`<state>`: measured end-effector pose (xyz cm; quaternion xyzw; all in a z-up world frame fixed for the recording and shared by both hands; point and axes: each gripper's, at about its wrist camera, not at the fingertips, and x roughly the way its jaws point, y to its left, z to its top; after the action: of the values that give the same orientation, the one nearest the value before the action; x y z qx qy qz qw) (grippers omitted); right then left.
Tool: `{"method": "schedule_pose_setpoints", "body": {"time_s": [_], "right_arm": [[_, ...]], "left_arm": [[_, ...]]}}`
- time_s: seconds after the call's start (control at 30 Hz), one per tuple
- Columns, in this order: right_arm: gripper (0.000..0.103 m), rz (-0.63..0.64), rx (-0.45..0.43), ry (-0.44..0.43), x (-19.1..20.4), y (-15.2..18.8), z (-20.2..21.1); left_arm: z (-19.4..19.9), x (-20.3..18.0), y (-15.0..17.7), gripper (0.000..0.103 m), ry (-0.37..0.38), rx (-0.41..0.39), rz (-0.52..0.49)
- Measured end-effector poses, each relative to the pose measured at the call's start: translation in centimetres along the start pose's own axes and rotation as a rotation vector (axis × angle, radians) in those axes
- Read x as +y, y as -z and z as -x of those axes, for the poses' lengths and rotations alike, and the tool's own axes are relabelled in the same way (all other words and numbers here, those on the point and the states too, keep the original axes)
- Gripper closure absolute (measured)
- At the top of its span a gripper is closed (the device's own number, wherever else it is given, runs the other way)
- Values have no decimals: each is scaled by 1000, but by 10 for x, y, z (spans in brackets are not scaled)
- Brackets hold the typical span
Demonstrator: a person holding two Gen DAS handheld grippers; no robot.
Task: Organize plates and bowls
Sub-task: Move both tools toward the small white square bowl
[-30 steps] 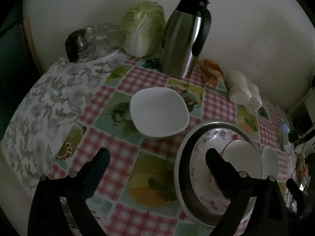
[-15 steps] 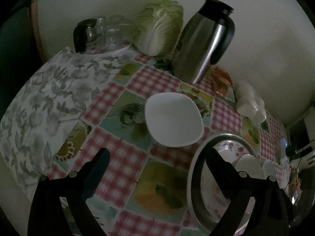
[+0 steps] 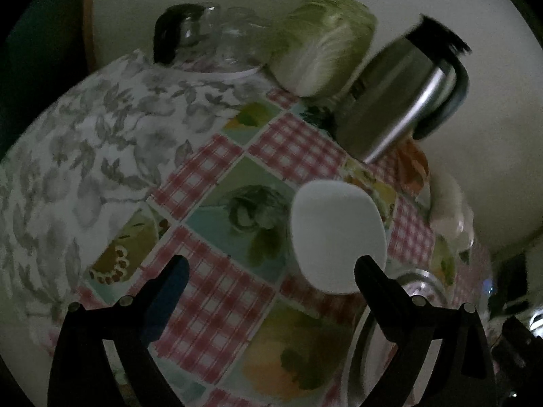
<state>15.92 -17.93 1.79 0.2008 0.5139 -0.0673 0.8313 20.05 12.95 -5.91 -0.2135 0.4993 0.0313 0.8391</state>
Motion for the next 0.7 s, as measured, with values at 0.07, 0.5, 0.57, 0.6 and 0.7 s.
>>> {"method": "schedule_pose_setpoints", "body": {"time_s": [0.07, 0.5, 0.57, 0.6, 0.7], "right_arm": [[0, -26, 32, 19, 7, -9, 2], [0, 107, 115, 117, 99, -32, -11], [0, 155, 104, 119, 115, -34, -14], [0, 175, 99, 125, 122, -35, -15], [1, 229, 85, 136, 138, -36, -21]], "left_arm": [[-2, 5, -4, 5, 14, 1, 29], [-32, 23, -18, 5, 71, 113, 65], [-36, 28, -19, 5, 97, 121, 95], [-38, 31, -20, 5, 106, 124, 111], [-40, 38, -23, 5, 127, 116, 143]]}}
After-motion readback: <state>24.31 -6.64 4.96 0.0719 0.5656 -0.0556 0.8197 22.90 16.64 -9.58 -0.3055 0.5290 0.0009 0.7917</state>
